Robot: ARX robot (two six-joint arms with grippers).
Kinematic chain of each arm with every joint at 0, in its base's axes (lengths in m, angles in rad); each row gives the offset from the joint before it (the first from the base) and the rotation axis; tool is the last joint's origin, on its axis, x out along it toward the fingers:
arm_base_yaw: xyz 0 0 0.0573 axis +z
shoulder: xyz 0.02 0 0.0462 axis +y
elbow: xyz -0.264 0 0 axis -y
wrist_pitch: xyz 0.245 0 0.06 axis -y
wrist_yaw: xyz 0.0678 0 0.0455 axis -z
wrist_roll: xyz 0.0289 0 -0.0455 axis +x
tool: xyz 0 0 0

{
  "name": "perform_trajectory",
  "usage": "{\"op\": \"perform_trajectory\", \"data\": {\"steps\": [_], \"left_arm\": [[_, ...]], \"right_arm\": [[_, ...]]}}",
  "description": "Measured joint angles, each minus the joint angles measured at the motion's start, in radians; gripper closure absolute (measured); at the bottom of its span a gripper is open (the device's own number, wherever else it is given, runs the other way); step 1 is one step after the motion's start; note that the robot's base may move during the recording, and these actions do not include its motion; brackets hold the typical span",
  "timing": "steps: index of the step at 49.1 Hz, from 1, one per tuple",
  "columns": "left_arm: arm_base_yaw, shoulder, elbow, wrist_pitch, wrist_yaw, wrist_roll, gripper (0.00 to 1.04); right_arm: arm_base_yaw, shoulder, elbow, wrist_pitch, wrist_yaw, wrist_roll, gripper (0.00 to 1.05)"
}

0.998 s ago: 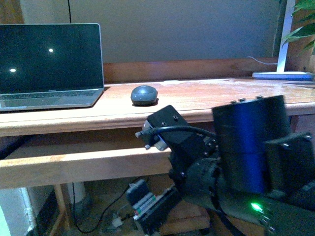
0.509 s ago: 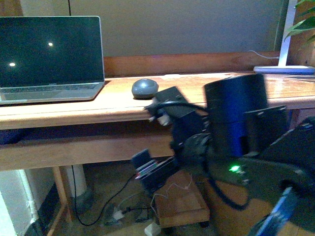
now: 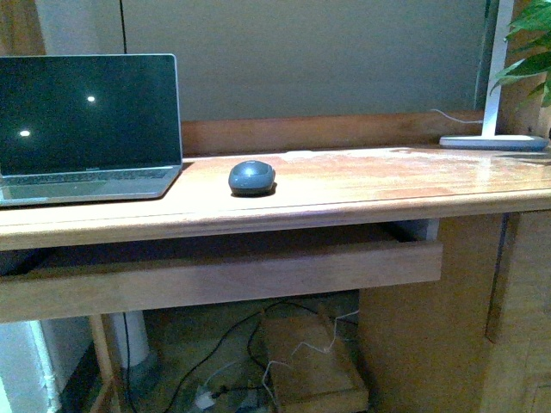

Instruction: Place mouse

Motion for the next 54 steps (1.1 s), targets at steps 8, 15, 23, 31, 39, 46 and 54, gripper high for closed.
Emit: {"op": "perform_trajectory", "data": {"steps": [8, 15, 23, 31, 39, 46, 54], "left_arm": [[0.000, 0.000, 0.000, 0.000, 0.000, 0.000, 0.08], [0.000, 0.000, 0.000, 0.000, 0.000, 0.000, 0.08], [0.000, -0.001, 0.000, -0.001, 0.001, 0.001, 0.08], [0.000, -0.001, 0.000, -0.001, 0.000, 0.002, 0.08], [0.000, -0.001, 0.000, -0.001, 0.000, 0.002, 0.08], [0.000, -0.001, 0.000, -0.001, 0.000, 0.002, 0.08], [0.000, -0.001, 0.000, -0.001, 0.000, 0.002, 0.08]], "right_arm": [[0.031, -0.513, -0.164, -0.346, -0.011, 0.075, 0.07], [0.064, -0.740, -0.217, -0.402, 0.004, 0.095, 0.07], [0.205, -0.805, -0.295, -0.252, 0.418, -0.051, 0.21], [0.150, -0.851, -0.290, -0.283, 0.615, -0.175, 0.45], [0.074, -0.873, -0.290, -0.307, 0.544, -0.203, 0.67], [-0.006, -0.890, -0.290, -0.324, 0.465, -0.217, 0.95], [-0.156, -0.903, -0.290, -0.338, 0.324, -0.223, 1.02]]}}
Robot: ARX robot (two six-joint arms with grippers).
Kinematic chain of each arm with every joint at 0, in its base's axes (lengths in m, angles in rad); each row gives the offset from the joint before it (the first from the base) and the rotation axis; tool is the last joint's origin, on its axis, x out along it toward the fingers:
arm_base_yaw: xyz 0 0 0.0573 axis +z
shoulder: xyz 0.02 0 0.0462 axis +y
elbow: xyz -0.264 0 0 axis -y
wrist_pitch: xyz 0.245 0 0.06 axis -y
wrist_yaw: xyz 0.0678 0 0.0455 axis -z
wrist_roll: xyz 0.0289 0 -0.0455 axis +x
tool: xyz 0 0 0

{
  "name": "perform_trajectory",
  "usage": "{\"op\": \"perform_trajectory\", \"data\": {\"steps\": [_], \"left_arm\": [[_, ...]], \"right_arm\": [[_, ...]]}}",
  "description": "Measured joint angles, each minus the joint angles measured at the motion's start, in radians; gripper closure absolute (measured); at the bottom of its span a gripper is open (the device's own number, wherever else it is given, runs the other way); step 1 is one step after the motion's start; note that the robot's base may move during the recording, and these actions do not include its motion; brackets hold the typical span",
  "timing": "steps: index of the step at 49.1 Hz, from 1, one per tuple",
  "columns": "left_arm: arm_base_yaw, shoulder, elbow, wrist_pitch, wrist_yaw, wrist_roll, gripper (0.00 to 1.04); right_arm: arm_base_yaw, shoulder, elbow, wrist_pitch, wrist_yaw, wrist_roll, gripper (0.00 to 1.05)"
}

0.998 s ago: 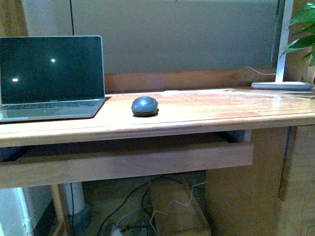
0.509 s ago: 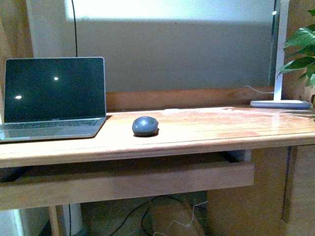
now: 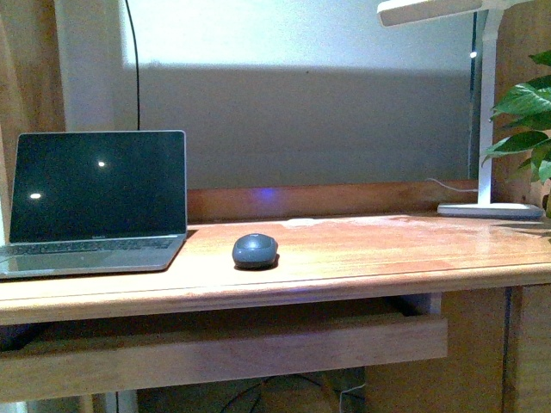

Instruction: Place mouse

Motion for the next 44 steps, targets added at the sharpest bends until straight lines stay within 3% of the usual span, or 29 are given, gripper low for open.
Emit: {"op": "perform_trajectory", "data": {"steps": [12, 25, 37, 44], "left_arm": [[0.000, 0.000, 0.000, 0.000, 0.000, 0.000, 0.08], [0.000, 0.000, 0.000, 0.000, 0.000, 0.000, 0.08], [0.000, 0.000, 0.000, 0.000, 0.000, 0.000, 0.08], [0.000, 0.000, 0.000, 0.000, 0.000, 0.000, 0.08]], "right_arm": [[-0.003, 0.000, 0.000, 0.000, 0.000, -0.001, 1.02], [-0.003, 0.000, 0.000, 0.000, 0.000, -0.001, 0.61], [-0.003, 0.000, 0.000, 0.000, 0.000, -0.001, 0.08], [-0.003, 0.000, 0.000, 0.000, 0.000, -0.001, 0.07]]}}
